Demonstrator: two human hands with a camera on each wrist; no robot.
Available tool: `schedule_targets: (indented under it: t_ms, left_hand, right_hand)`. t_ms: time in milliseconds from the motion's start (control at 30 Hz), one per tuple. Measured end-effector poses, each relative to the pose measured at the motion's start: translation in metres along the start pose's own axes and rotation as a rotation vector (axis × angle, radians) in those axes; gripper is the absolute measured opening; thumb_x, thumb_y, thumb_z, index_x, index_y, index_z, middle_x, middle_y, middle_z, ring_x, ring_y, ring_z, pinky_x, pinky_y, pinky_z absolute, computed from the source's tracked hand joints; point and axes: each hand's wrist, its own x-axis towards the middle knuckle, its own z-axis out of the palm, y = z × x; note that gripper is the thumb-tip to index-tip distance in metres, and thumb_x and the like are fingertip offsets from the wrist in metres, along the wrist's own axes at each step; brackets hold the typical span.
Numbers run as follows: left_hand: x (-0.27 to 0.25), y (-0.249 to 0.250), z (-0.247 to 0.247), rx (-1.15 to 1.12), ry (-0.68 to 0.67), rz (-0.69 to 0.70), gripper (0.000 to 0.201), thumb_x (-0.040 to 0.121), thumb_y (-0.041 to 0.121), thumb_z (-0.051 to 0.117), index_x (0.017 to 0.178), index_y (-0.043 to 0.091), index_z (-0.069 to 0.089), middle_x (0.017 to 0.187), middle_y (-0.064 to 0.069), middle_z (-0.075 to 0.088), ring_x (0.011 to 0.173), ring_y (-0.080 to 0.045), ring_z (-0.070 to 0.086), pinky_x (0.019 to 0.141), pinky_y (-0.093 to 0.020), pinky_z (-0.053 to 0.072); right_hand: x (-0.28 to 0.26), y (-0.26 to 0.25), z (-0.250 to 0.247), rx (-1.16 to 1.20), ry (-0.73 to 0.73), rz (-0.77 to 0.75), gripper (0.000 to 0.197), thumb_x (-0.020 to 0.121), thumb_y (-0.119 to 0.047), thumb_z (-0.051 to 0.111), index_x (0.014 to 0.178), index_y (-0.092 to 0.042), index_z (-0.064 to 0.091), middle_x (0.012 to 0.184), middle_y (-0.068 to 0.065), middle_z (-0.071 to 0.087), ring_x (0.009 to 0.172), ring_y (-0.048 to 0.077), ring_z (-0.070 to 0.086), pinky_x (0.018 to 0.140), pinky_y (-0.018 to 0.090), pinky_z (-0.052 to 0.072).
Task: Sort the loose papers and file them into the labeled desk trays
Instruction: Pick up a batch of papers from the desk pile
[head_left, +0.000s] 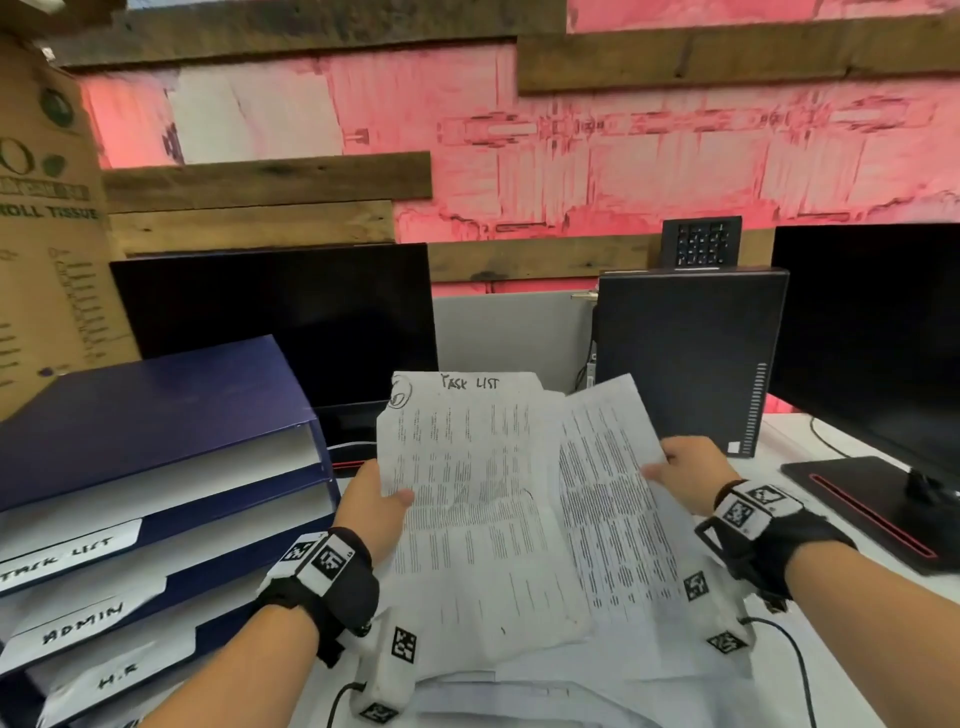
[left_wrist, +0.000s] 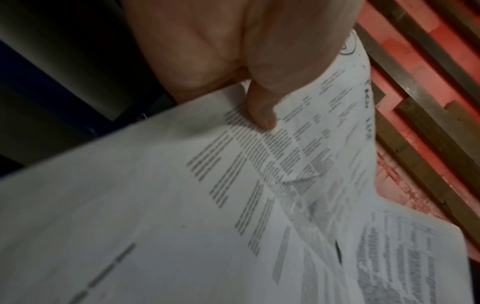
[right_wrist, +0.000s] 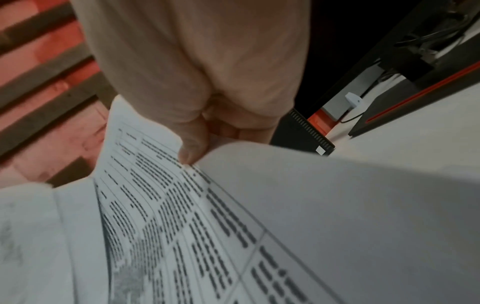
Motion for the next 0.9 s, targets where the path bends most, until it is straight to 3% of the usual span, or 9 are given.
schedule_targets:
  t_ms: [100, 200, 267, 433, 567, 767, 900]
  left_hand:
    - [-0.007, 0.002, -0.008, -0.051, -0.042, 0.045, 0.037, 0.094, 0.006, 0.055, 0.129, 0.017, 0.053, 0.116, 0.006, 0.059, 0.117, -0.019, 0.055, 0.099, -0.036, 0.043]
    - [-0.013, 0.004, -0.017, -0.078, -0.138, 0.086, 0.036, 0.092, 0.005, 0.058, 0.12, 0.026, 0.057, 0.113, 0.009, 0.065, 0.109, -0.014, 0.061, 0.094, -0.035, 0.048]
    - [-0.018, 0.007, -0.02, -0.1, -0.192, 0.104, 0.036, 0.091, 0.003, 0.058, 0.114, 0.031, 0.06, 0.111, 0.008, 0.068, 0.106, -0.013, 0.063, 0.095, -0.037, 0.049]
    - [-0.025, 0.016, -0.021, -0.162, -0.185, 0.13, 0.035, 0.092, 0.0, 0.056, 0.112, 0.028, 0.061, 0.108, 0.007, 0.069, 0.103, -0.011, 0.064, 0.093, -0.035, 0.05]
    - [-0.025, 0.02, -0.021, -0.163, -0.201, 0.14, 0.033, 0.092, 0.001, 0.056, 0.11, 0.028, 0.061, 0.107, 0.007, 0.069, 0.101, -0.01, 0.065, 0.083, -0.026, 0.051]
    - [-0.027, 0.021, -0.02, -0.172, -0.216, 0.121, 0.032, 0.092, 0.0, 0.055, 0.113, 0.023, 0.062, 0.106, 0.006, 0.07, 0.098, -0.01, 0.066, 0.075, -0.022, 0.051]
    - [-0.027, 0.021, -0.021, -0.159, -0.217, 0.131, 0.032, 0.092, 0.001, 0.054, 0.112, 0.025, 0.061, 0.106, 0.008, 0.07, 0.099, -0.009, 0.066, 0.078, -0.024, 0.051]
  right_hand:
    - [-0.005, -0.004, -0.02, 0.191, 0.122, -0.022, 0.006, 0.09, -0.015, 0.061, 0.092, -0.012, 0.066, 0.089, 0.004, 0.066, 0.081, 0.022, 0.062, 0.073, 0.032, 0.05]
    - [-0.008, -0.006, -0.036, 0.444, 0.202, -0.007, 0.009, 0.091, -0.015, 0.06, 0.096, -0.014, 0.067, 0.095, 0.007, 0.069, 0.086, 0.027, 0.067, 0.079, 0.046, 0.057]
    - [-0.012, -0.01, -0.042, 0.61, 0.206, 0.002, 0.011, 0.091, -0.012, 0.059, 0.099, -0.013, 0.065, 0.1, 0.01, 0.07, 0.088, 0.029, 0.068, 0.079, 0.05, 0.056]
    - [-0.022, -0.02, -0.043, 0.735, 0.108, -0.035, 0.019, 0.092, -0.007, 0.057, 0.109, -0.008, 0.064, 0.1, 0.011, 0.071, 0.088, 0.029, 0.07, 0.073, 0.042, 0.058]
    - [-0.028, -0.03, -0.035, 0.822, 0.034, -0.048, 0.017, 0.091, -0.002, 0.056, 0.103, -0.009, 0.066, 0.101, 0.013, 0.072, 0.09, 0.032, 0.07, 0.08, 0.051, 0.056]
    - [-0.037, -0.046, -0.031, 0.861, -0.024, -0.088, 0.018, 0.087, 0.0, 0.061, 0.103, -0.007, 0.066, 0.097, 0.008, 0.074, 0.085, 0.026, 0.072, 0.065, 0.039, 0.059]
    - [-0.04, -0.053, -0.029, 0.872, -0.045, -0.083, 0.017, 0.087, -0.001, 0.061, 0.104, -0.003, 0.065, 0.099, 0.013, 0.072, 0.089, 0.031, 0.07, 0.074, 0.044, 0.058]
